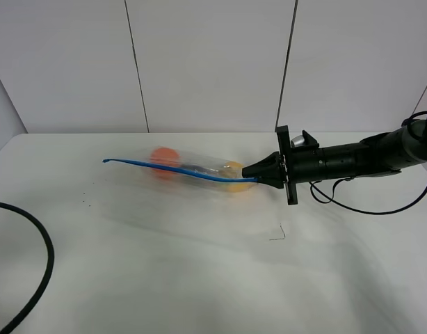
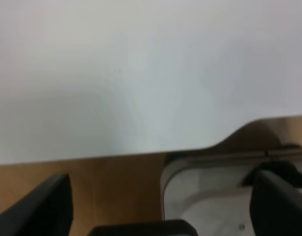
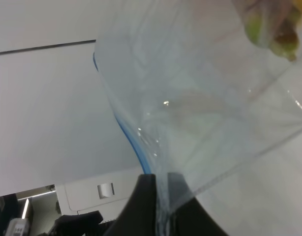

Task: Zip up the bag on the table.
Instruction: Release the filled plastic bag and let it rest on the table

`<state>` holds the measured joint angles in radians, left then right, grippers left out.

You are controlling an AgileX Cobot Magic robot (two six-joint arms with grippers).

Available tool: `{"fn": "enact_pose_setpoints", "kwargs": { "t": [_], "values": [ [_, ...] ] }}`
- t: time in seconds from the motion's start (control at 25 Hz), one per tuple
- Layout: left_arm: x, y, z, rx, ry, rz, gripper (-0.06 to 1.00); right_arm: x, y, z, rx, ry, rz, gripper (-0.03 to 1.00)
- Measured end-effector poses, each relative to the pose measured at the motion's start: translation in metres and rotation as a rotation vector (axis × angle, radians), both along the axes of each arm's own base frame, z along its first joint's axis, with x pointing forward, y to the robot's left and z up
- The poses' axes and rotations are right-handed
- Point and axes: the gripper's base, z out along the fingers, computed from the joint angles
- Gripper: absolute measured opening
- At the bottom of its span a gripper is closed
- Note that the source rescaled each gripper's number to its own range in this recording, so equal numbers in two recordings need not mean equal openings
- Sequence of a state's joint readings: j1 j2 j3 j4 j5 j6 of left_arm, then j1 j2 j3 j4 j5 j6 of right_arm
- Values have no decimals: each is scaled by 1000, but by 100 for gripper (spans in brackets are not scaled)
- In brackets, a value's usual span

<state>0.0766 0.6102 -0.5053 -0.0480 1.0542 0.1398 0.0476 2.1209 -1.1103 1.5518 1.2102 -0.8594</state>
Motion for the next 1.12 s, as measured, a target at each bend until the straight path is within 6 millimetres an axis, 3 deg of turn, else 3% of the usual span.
{"fn": "enact_pose_setpoints", "kwargs": {
  "t": [0.72,1.12],
  "values": [
    [-29,-2,15,17,-205,-5,100,0,0,0,-2,0,3,0],
    [-37,-8,18,7,-264,-110,100,0,0,0,-3,0,5,0]
  ]
}}
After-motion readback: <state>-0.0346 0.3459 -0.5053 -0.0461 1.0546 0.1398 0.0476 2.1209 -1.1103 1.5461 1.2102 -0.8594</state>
